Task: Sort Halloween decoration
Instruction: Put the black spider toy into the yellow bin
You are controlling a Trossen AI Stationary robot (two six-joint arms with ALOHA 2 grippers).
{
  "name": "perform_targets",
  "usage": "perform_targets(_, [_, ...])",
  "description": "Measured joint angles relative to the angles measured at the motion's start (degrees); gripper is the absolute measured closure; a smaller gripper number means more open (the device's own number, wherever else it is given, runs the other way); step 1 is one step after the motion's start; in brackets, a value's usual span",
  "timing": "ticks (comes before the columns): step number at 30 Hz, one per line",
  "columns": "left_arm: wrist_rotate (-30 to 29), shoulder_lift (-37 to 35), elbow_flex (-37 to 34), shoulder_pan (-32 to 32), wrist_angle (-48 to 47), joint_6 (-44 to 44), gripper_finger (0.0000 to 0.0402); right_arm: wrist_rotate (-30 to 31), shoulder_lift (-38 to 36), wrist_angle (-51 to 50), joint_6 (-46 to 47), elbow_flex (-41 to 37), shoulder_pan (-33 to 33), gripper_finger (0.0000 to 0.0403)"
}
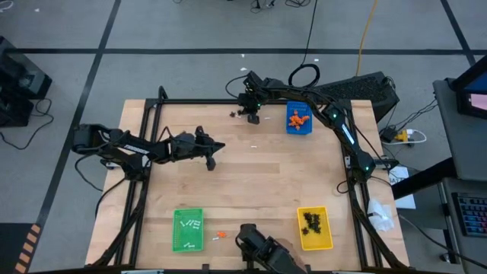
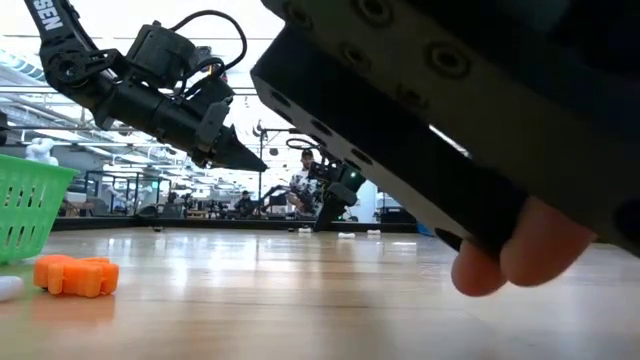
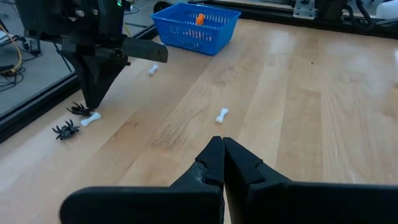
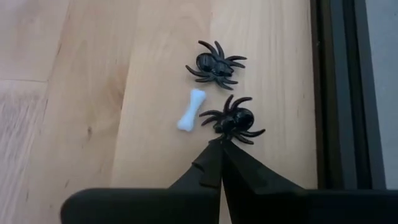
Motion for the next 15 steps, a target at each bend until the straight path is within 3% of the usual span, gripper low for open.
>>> perform_targets(8, [0.0,0.01,0.0,0.05,0.13,0.02,0.0402,-2.99,-1.54,0.55,-0.64,-0.07,0.01,0.0403])
perform_targets(15, [0.0,0.02,0.09,0.55,2.52,0.08,0.0402,-4.63,-1.19,6.71,-0.75,-0.04,0.02,0.0403])
